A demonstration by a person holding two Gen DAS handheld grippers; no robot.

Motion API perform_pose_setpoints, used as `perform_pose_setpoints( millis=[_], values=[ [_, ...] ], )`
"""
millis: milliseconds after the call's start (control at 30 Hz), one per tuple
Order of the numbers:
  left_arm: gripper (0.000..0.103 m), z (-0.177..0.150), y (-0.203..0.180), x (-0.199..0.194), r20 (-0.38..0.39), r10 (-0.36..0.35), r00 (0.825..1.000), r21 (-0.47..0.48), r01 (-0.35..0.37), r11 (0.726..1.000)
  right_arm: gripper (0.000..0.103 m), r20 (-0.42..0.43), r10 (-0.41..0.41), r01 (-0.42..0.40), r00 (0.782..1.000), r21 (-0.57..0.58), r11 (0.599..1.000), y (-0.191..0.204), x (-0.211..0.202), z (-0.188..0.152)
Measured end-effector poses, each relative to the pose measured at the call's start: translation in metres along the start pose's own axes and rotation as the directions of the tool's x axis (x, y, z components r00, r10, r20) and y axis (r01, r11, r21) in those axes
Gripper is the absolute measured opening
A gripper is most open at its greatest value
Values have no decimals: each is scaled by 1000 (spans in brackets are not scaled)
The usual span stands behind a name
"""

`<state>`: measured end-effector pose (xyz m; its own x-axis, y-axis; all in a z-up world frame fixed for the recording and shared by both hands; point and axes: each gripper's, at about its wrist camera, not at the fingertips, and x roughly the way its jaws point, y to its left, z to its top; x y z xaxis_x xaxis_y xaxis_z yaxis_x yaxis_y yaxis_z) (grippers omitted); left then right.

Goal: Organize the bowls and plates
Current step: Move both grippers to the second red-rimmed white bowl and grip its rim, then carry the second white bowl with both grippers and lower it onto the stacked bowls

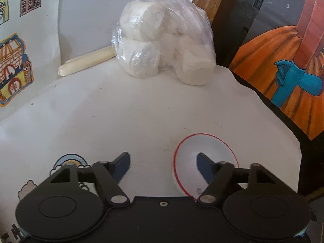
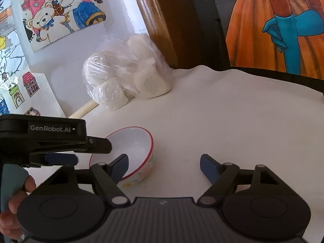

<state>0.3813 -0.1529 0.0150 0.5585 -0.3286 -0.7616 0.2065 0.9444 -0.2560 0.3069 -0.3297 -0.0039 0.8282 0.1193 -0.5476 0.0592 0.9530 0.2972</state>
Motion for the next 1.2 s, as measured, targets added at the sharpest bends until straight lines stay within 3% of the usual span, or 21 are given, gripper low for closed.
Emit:
perform_pose_setpoints(
  millis=[100,233,367,567,700,1200],
  values=[
    [44,-1,-2,4,-17,-23,1000,2,23,1000,72,-4,5,-5,1000,2,1000,1,1,0],
    [34,-3,-3,6,-32,-37,999,-2,37,999,62,-11,27,-27,1000,6,1000,2,2,1],
    [13,-2,-3,8,-40,-49,998,-1,49,999,51,-29,66,-66,997,24,998,2,4,1],
    [8,-3,-4,6,-39,-55,998,0,55,999,30,-54,115,-111,992,69,991,2,6,2],
    [7,-6,-6,1,-25,-51,998,8,51,999,25,-46,106,-102,993,81,992,3,4,-1],
    [7,-29,-9,-70,63,-104,993,38,101,994,23,30,144,-147,989,126,981,13,-60,-10]
  ],
)
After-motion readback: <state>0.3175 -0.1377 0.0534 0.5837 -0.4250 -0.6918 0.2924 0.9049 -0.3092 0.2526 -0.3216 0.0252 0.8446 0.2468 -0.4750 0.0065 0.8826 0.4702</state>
